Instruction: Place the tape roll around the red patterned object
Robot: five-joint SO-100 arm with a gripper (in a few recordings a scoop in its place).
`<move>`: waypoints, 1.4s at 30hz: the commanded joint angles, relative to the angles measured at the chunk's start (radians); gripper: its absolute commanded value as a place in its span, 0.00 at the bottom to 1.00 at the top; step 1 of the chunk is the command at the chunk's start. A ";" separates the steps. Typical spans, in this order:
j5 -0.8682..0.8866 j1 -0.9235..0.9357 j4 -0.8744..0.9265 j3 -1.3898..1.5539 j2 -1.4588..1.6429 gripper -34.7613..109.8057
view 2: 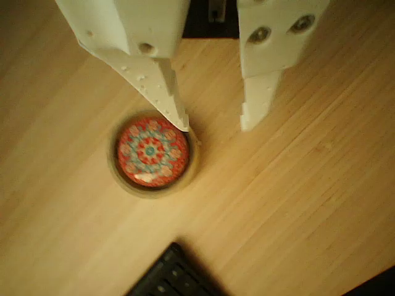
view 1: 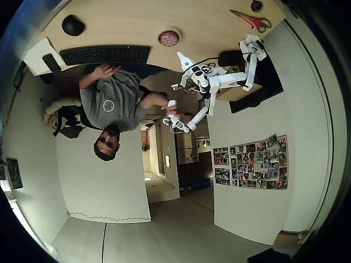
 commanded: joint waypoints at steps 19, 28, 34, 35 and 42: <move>0.379 -0.046 -0.183 0.870 0.646 0.47; 0.364 0.017 -0.212 0.881 0.730 0.48; 0.291 0.097 -0.066 0.703 0.752 0.48; 0.281 0.101 -0.029 0.653 0.752 0.48; 0.304 0.092 0.190 0.380 0.746 0.47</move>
